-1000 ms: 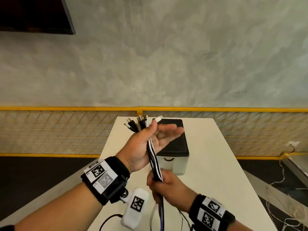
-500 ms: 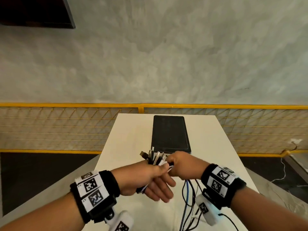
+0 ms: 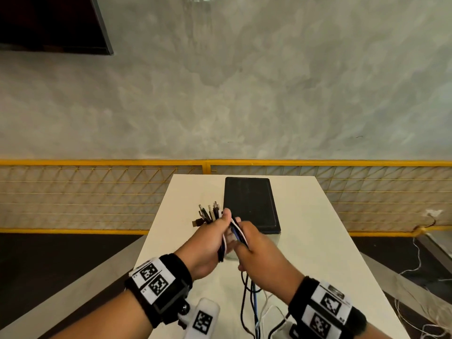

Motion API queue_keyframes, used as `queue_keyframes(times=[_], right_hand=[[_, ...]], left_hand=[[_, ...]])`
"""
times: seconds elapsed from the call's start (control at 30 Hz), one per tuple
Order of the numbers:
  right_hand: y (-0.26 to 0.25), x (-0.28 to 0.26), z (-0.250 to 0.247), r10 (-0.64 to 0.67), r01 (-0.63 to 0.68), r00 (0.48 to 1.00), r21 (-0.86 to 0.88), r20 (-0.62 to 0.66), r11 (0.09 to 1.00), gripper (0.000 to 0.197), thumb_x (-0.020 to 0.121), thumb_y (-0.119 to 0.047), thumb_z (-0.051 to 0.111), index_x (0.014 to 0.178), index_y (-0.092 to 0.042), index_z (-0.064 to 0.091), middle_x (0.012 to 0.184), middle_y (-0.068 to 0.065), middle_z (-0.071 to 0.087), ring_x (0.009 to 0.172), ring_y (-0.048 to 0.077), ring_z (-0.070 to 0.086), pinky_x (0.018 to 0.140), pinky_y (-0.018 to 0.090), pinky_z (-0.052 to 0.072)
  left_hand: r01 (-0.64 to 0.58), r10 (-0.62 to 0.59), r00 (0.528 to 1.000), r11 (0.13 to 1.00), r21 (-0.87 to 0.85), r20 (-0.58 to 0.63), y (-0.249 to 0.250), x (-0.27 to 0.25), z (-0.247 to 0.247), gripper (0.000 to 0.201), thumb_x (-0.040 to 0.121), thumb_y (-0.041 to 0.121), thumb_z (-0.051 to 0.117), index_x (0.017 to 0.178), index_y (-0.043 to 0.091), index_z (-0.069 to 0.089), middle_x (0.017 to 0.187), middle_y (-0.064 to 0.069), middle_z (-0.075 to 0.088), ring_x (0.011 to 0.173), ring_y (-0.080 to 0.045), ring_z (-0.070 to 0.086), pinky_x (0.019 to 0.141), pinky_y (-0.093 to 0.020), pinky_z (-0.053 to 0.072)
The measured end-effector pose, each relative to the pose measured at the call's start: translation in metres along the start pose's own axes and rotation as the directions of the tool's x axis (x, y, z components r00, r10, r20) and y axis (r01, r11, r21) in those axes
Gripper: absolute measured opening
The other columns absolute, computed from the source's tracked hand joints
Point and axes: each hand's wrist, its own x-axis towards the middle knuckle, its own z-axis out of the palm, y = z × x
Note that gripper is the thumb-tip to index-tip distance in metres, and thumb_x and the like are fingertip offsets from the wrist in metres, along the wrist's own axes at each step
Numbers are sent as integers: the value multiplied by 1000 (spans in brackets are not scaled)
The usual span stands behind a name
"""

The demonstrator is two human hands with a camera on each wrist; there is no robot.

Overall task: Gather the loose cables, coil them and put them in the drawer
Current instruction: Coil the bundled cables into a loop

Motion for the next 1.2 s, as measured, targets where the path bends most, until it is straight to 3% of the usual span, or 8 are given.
queue_keyframes(times=[0.07,0.27,0.4,0.5,0.7,0.87,1.07,1.2], right_hand=[[2,-3,7,-96,90,993,-93,-66,992,26,98,-17,39,121,-25,44,93,1,65,76,19,64,70,42,53],[3,-14,19,-238,185,964,-345,-116,920,52,91,-10,34,143,-12,36,120,6,57,95,18,60,76,27,52],[-1,-18,15,-289,266,942,-142,-173,953,56,85,-2,45,139,-15,45,120,-1,58,106,9,57,89,15,46],[1,-18,10,-112,160,962,183,-249,970,44,79,0,58,112,-30,55,93,-15,66,85,6,65,74,19,51],[3,-15,1,183,-203,979,574,93,793,24,68,-3,65,86,-11,52,64,7,57,50,19,52,52,31,46],[0,-25,3,97,-411,870,602,484,685,3,82,-12,61,80,-14,62,61,9,61,53,22,61,55,25,48],[17,-20,0,135,-424,779,357,612,832,8,81,-8,64,85,-11,70,58,5,63,53,17,61,54,23,43],[36,-5,-14,281,-370,814,82,509,925,7,73,-22,73,76,-18,68,53,7,51,42,14,48,49,24,34]], left_hand=[[21,-21,1000,995,-94,1,4,1,7,53,100,48,40,116,7,69,111,-8,74,101,-19,70,89,-36,52],[36,-17,988,992,-121,155,3,-4,9,41,98,35,49,125,9,65,131,-10,66,123,-21,60,105,-35,44],[-18,70,963,980,-198,260,9,-9,9,36,97,16,46,126,1,60,128,-15,67,124,-24,61,109,-39,42],[-52,140,949,954,-297,282,13,-11,10,38,86,12,52,121,-1,62,126,-19,67,121,-28,63,104,-43,46],[-166,262,939,913,-373,224,12,-8,8,23,83,4,51,100,1,66,105,-22,74,109,-33,70,92,-38,57],[-186,283,934,906,-380,218,27,-8,3,20,85,11,51,86,5,71,73,-11,72,78,-28,76,76,-40,63],[-104,236,931,903,-416,279,38,-11,0,27,90,25,53,86,7,74,52,5,49,38,-6,47,44,-23,46],[64,76,825,972,-227,560,27,-18,-11,27,82,33,74,86,7,69,48,7,46,33,-3,42,44,-22,45]])
